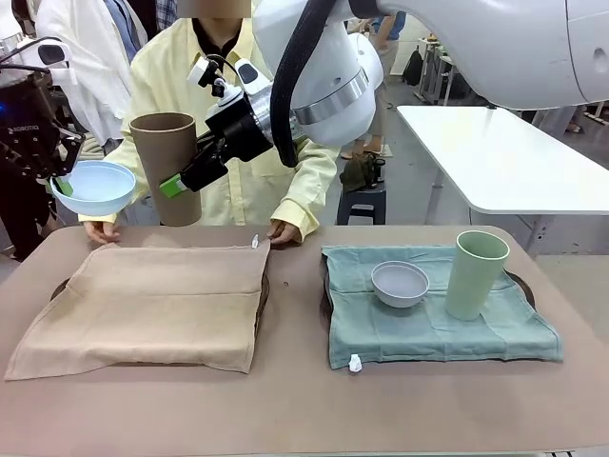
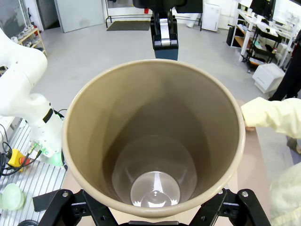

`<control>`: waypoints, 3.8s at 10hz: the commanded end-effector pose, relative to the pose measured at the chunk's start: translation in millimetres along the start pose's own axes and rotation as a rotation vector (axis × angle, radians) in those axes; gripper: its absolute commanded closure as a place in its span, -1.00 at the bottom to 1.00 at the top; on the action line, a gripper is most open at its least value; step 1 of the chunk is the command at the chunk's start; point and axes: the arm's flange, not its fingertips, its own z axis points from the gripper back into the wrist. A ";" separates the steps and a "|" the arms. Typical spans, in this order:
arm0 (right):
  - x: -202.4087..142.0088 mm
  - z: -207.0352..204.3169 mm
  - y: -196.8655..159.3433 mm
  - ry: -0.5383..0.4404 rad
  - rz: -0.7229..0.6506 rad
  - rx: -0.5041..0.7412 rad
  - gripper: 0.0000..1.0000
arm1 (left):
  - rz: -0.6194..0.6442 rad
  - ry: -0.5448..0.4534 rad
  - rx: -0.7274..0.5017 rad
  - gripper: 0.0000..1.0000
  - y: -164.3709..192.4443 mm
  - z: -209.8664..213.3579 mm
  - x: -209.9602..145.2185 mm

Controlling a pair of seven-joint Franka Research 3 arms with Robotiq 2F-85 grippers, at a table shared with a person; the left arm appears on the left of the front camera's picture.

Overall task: Set up a tray with a mat and arrange the tableware.
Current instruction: Place the Picnic Bowl and Reusable plastic cup back onto the Handle tray in front of the human's position.

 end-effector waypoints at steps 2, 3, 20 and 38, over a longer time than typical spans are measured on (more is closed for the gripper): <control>-1.0 1.4 1.3 0.003 0.020 -0.012 1.00 | -0.015 -0.014 -0.008 1.00 -0.4 1.5 -0.4; -1.0 1.4 1.3 0.003 0.020 -0.012 1.00 | -0.015 -0.014 -0.008 1.00 -0.4 1.5 -0.4; -164.8 -91.1 -53.1 0.023 0.192 0.121 -0.68 | -0.106 0.073 -0.189 0.90 49.2 -196.3 37.0; -191.8 -95.0 -65.2 -0.060 0.108 0.153 -0.68 | -0.127 0.117 -0.163 0.90 40.5 -240.2 39.5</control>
